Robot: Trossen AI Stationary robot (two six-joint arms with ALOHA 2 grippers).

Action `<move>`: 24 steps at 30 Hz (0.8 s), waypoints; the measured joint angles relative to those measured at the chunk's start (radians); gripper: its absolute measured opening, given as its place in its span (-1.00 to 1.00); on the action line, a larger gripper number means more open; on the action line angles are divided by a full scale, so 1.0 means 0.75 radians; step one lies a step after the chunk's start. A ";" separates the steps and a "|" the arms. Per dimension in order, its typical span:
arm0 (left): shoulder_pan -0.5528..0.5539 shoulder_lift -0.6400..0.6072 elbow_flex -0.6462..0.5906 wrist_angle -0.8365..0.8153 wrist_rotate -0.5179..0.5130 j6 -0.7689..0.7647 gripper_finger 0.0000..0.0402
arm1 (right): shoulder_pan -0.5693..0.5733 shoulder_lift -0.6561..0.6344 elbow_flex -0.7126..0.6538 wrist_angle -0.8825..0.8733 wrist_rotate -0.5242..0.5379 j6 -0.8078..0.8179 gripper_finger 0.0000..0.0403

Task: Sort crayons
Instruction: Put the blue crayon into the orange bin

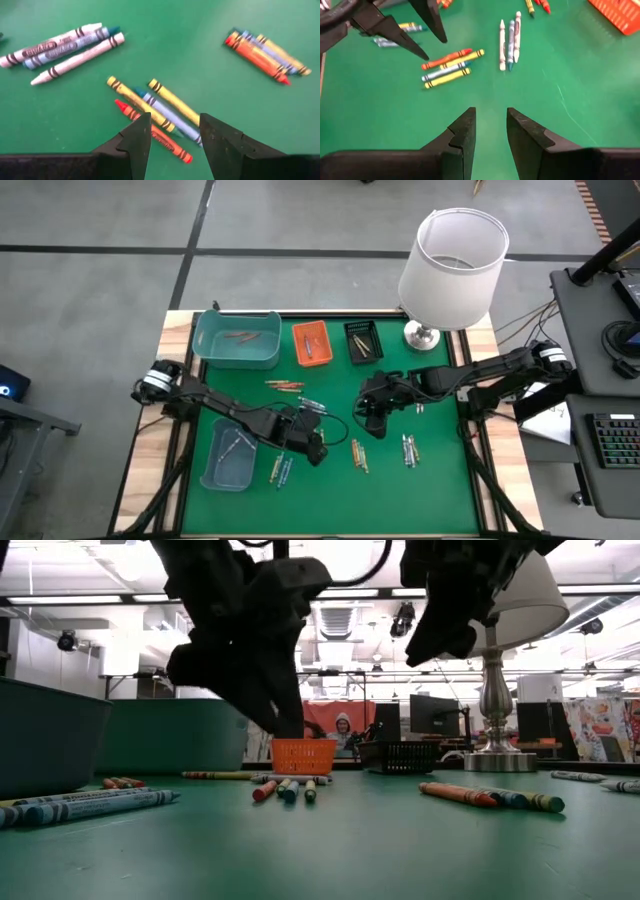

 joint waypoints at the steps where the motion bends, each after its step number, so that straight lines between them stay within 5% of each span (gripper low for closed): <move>1: -0.003 0.011 0.004 -0.012 0.007 -0.004 -0.25 | 0.000 0.000 -0.001 -0.012 0.000 -0.001 -0.51; 15: -0.032 0.062 0.046 -0.158 0.040 -0.070 -0.25 | -0.001 0.001 -0.004 -0.024 0.004 -0.014 -0.51; 24: -0.100 0.063 0.062 -0.195 0.213 -0.165 -0.25 | -0.001 0.001 -0.004 -0.023 0.004 -0.013 -0.51</move>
